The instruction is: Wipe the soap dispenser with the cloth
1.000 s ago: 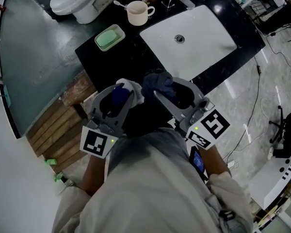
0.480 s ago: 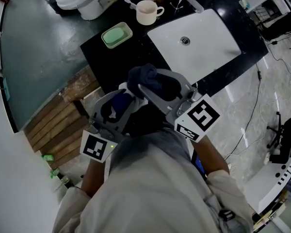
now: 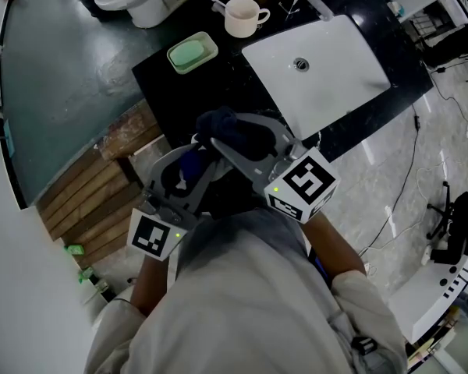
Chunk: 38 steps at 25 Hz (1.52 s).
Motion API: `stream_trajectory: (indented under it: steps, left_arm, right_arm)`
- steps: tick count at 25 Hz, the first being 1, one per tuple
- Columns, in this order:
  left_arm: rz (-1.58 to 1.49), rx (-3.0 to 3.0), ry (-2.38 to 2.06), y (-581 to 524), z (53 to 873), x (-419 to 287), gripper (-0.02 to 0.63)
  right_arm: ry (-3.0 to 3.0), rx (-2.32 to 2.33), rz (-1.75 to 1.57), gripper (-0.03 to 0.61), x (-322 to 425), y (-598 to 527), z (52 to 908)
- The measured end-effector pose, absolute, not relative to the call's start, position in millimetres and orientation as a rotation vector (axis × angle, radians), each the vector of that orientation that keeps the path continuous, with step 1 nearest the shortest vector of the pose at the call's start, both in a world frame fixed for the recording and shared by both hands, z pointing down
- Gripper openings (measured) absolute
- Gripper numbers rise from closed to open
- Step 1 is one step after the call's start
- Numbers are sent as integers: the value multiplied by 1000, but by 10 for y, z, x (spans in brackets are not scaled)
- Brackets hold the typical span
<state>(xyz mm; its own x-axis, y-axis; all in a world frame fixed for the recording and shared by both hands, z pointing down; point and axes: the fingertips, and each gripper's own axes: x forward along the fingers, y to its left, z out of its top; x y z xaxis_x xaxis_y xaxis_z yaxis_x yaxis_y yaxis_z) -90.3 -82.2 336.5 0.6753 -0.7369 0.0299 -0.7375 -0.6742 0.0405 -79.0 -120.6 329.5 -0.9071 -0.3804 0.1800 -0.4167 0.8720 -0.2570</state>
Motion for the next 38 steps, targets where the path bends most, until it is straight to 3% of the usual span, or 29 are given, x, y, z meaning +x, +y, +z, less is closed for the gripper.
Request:
stream_trajectory:
  steps: [38]
  left_arm:
    - [-65, 2815, -1267, -794, 3354, -981, 118]
  right_arm:
    - [-2775, 680, 570, 133, -666, -1294, 3875]
